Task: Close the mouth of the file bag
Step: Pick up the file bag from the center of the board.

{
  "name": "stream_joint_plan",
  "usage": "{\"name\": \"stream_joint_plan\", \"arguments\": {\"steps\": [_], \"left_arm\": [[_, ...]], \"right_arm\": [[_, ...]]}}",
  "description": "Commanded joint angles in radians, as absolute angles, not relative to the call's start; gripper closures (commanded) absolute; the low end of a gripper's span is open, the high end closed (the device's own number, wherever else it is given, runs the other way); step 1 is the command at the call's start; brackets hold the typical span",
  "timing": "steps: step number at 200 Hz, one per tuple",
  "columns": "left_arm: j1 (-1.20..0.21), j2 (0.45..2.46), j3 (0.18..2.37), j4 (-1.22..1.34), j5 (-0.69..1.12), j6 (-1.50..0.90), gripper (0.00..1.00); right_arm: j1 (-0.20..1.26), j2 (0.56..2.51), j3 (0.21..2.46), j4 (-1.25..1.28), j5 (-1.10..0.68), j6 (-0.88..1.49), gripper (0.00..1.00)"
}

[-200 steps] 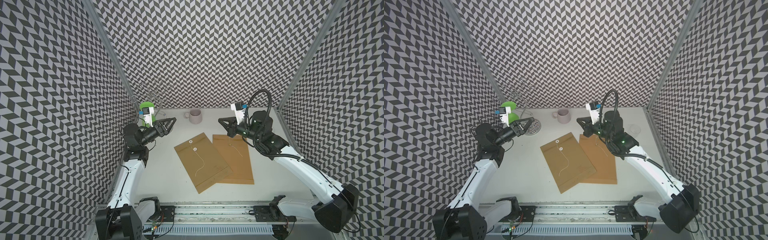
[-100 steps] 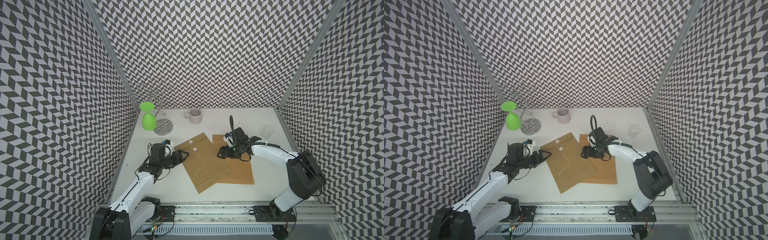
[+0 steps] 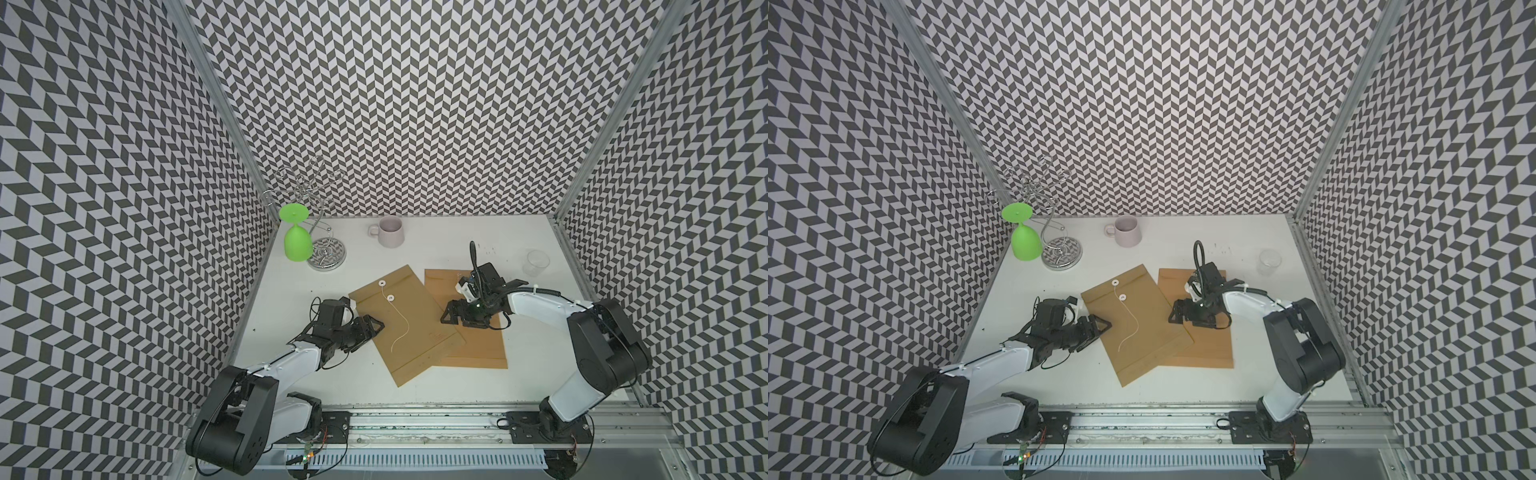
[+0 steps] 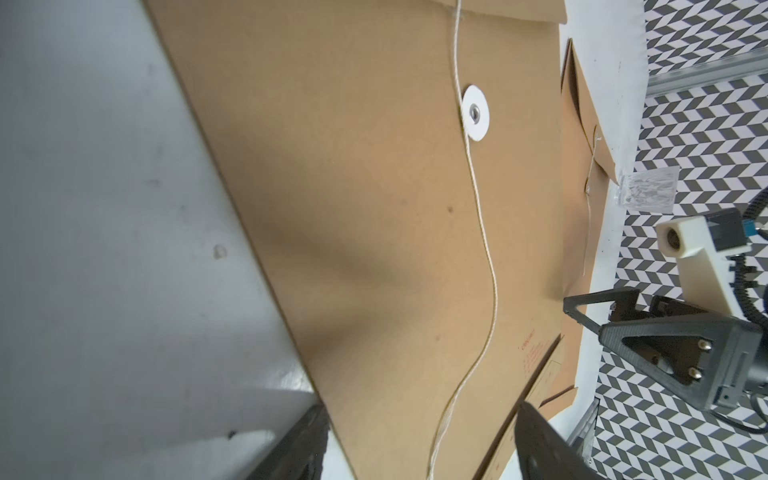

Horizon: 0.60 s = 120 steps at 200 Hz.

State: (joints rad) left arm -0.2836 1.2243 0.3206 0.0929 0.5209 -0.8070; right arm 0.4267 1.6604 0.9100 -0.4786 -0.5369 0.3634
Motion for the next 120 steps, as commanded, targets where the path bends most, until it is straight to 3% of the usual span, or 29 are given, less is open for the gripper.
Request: {"name": "stream_joint_plan", "arguments": {"steps": [1, 52, 96, 120], "left_arm": [[-0.288, 1.262, 0.284, 0.170, 0.523, -0.822, 0.28], [-0.284, 1.310, 0.276, 0.193, 0.531, -0.813, 0.29], [-0.275, 1.289, 0.278, 0.152, 0.518, -0.790, 0.29], [-0.275, 1.284, 0.284, 0.150, 0.517, -0.790, 0.29]], "right_arm": [[0.435, 1.720, 0.870, -0.463, -0.641, 0.365, 0.10], [0.434, 1.676, 0.892, -0.463, -0.746, 0.368, 0.14], [0.419, 1.560, 0.968, -0.465, -0.913, 0.385, 0.21], [0.416, 1.541, 0.984, -0.475, -0.906, 0.396, 0.27]]}}
